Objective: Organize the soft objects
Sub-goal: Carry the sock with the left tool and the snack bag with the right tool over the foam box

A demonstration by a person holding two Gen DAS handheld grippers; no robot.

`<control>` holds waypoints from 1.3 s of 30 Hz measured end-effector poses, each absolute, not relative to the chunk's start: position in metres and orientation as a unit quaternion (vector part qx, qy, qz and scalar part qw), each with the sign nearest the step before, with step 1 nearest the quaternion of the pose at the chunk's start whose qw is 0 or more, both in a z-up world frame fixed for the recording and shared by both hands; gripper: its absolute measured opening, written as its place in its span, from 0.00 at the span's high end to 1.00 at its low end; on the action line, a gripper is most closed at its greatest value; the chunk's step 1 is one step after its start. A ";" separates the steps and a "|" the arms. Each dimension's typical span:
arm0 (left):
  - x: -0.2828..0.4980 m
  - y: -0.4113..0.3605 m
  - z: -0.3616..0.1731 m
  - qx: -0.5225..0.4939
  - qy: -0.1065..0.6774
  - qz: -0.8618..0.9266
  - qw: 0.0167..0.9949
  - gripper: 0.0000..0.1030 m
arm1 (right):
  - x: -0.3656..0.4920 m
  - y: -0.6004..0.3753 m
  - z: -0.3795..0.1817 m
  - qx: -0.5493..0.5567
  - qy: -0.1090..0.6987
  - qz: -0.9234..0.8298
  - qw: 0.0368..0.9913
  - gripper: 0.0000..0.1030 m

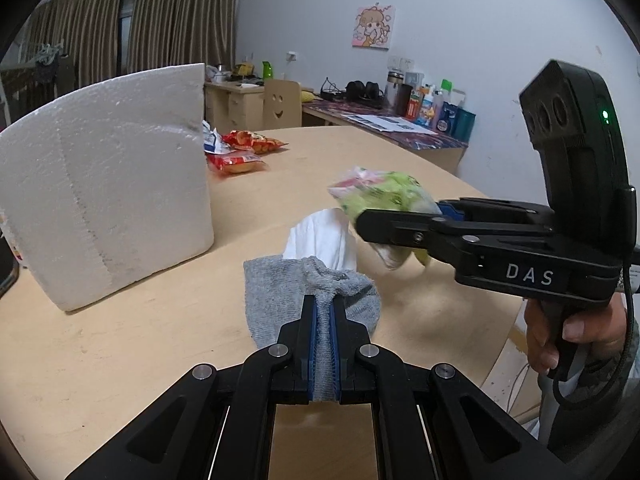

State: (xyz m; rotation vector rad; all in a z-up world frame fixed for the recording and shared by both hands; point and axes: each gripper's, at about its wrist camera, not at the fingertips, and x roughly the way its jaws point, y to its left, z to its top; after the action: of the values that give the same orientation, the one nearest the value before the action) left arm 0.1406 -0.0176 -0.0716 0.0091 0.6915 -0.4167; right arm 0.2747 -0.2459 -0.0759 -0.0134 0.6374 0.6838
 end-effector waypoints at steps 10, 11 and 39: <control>0.140 0.000 -0.074 -0.003 0.334 -0.205 0.920 0.94 | 0.303 -0.214 -0.106 -0.033 0.361 0.347 0.865 0.68; 0.140 0.002 -0.074 -0.005 0.334 -0.205 0.920 0.94 | 0.304 -0.213 -0.111 -0.037 0.368 0.345 0.863 0.68; 0.138 0.056 -0.011 -0.023 0.248 -0.137 0.959 0.94 | 0.304 -0.209 -0.120 -0.053 0.382 0.333 0.861 0.68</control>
State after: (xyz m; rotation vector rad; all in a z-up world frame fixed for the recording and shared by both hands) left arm 0.1385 0.0557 -0.0106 -0.0466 0.5029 -0.2780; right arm 0.3036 -0.2087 -0.1195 -0.1120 0.8006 0.6993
